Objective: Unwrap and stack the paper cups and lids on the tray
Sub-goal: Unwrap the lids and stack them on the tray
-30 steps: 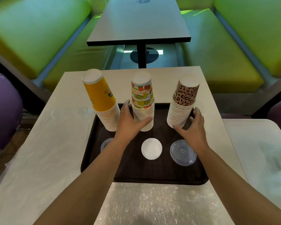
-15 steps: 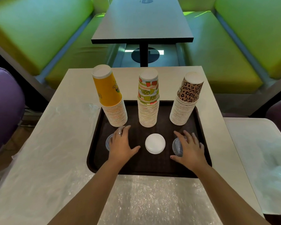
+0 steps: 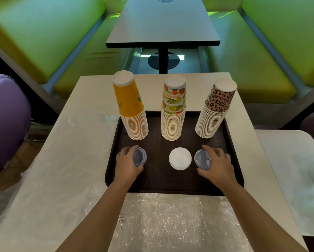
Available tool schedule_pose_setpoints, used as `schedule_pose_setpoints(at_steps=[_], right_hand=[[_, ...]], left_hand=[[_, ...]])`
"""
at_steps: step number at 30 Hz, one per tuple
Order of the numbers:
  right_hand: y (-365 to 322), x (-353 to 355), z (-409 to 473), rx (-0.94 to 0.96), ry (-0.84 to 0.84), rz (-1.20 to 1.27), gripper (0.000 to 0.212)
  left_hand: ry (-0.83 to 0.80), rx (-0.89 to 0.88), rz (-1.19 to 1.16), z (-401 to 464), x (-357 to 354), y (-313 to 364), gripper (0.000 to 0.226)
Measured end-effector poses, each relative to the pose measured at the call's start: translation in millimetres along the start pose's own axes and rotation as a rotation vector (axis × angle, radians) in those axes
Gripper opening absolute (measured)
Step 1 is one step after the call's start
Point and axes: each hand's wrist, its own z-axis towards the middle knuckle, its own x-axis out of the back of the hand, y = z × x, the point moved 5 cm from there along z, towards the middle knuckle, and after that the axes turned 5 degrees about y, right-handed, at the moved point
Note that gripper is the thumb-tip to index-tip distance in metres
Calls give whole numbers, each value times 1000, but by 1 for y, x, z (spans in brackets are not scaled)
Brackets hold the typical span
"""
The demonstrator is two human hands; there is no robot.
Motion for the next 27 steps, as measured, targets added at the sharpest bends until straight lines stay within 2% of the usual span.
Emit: schedule_pose_setpoints(at_steps=[5, 11, 17, 27], right_hand=[[-4, 11, -2, 7, 87, 56, 84], [1, 44, -1, 31, 170, 111, 82], [17, 70, 1, 26, 190, 107, 85], [46, 83, 7, 37, 186, 75, 88]], left_hand=[[-3, 6, -71, -2, -1, 10, 85], [-127, -250, -127, -23, -25, 77, 85], [-259, -419, -70, -39, -63, 141, 88], [-416, -458, 85, -38, -114, 186, 96]])
